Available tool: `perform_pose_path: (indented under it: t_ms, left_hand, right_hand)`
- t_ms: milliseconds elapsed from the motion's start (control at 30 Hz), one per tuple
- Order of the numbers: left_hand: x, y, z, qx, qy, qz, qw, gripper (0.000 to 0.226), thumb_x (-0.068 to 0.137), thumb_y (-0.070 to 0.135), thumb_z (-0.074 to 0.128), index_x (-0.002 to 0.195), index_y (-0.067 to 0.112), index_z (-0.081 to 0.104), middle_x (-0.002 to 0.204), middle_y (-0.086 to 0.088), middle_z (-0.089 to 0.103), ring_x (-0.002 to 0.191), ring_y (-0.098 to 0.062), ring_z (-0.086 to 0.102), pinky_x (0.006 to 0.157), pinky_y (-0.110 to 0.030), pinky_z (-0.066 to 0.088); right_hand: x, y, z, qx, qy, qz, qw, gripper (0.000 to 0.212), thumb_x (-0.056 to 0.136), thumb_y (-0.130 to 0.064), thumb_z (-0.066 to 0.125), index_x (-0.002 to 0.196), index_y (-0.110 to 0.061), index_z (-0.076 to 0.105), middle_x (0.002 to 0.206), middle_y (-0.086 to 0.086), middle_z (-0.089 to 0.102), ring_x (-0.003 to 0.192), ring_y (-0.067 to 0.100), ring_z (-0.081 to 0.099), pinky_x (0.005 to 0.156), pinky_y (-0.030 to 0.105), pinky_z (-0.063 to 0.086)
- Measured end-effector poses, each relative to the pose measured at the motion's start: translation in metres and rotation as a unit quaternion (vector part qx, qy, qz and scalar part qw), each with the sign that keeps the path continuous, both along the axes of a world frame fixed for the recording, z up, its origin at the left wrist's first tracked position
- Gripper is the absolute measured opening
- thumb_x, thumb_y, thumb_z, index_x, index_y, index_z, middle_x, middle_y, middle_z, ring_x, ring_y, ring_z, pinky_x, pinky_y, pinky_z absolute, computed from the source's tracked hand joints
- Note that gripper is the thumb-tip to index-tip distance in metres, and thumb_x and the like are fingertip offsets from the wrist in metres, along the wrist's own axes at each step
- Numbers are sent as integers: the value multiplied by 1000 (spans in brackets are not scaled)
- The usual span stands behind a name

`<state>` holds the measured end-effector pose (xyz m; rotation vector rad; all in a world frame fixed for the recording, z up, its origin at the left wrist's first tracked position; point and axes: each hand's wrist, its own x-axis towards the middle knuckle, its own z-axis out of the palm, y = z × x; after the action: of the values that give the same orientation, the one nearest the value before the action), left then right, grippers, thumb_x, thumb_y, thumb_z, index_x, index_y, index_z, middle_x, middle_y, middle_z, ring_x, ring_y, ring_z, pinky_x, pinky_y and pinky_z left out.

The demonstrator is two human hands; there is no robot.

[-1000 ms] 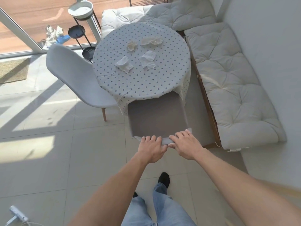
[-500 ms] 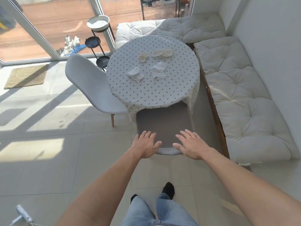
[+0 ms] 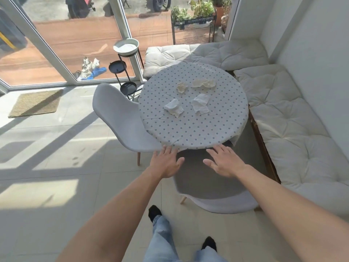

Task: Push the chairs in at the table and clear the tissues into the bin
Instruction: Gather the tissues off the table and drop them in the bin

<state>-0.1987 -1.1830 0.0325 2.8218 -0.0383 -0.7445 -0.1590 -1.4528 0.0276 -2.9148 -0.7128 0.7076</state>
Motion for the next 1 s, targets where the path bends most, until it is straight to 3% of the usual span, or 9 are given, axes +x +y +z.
perform_pose_path:
  t_ms: [500, 1000]
  left_hand:
    - [152, 153, 37, 42, -33, -89, 995, 71, 107, 61, 24, 166, 21, 15, 176, -11, 10, 161, -32, 5, 126, -61, 10]
    - [321, 125, -19, 26, 14, -164, 986, 73, 108, 55, 40, 166, 19, 14, 175, -14, 11, 159, -35, 13, 125, -56, 22]
  right_hand:
    - [119, 130, 29, 34, -24, -101, 994, 67, 104, -60, 27, 157, -20, 27, 168, 12, 17, 155, 30, 8, 122, 54, 15]
    - [289, 113, -30, -20, 21, -126, 992, 67, 103, -57, 38, 158, -21, 22, 169, 15, 13, 154, 33, 9, 121, 55, 19]
